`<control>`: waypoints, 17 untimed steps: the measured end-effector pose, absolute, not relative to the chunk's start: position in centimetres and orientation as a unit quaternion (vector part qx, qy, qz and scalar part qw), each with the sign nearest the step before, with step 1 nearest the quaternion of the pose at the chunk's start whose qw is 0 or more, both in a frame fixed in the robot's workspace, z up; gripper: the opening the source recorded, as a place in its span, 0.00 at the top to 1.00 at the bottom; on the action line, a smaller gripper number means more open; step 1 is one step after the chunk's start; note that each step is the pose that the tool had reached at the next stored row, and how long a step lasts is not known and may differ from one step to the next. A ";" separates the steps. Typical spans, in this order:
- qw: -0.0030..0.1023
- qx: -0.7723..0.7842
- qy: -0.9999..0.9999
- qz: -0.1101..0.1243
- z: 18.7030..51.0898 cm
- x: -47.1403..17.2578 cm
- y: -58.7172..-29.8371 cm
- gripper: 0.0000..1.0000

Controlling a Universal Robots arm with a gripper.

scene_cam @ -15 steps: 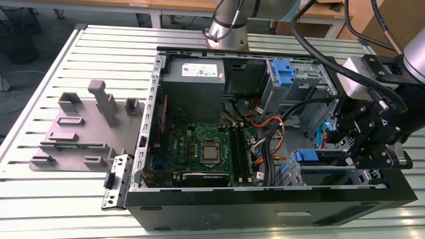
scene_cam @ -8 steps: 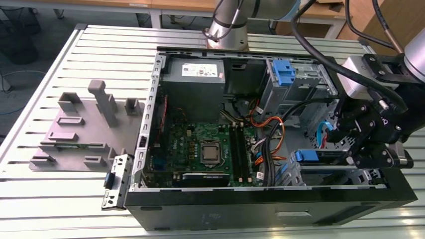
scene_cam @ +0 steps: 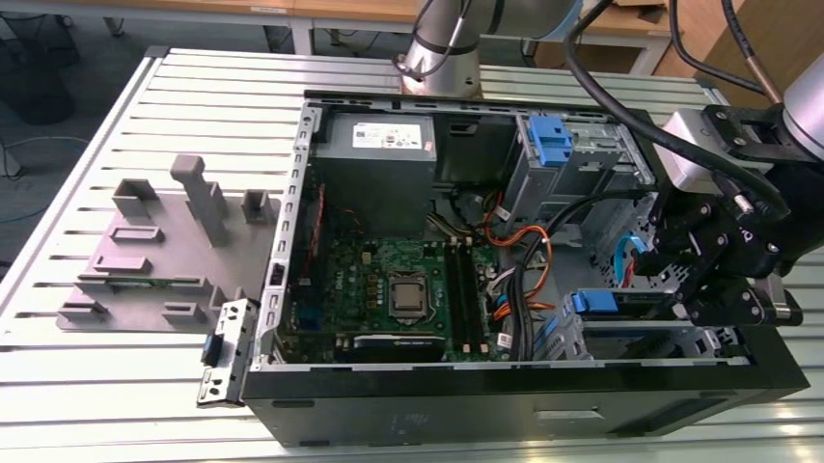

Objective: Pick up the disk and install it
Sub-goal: 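Insert the first disk wire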

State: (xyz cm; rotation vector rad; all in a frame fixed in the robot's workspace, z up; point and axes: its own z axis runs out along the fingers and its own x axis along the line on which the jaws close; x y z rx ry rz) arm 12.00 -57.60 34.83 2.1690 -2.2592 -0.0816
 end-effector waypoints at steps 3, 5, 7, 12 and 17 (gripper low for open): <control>0.004 0.692 -0.721 -0.026 34.8 12.0 -57.6 0.52; 0.004 0.692 -0.721 -0.026 34.9 12.0 -57.6 0.52; 0.004 0.692 -0.721 -0.026 35.1 12.0 -57.6 0.52; 0.004 0.692 -0.721 -0.027 35.8 12.0 -57.6 0.52; 0.001 0.693 -0.721 -0.030 36.3 12.0 -57.6 0.52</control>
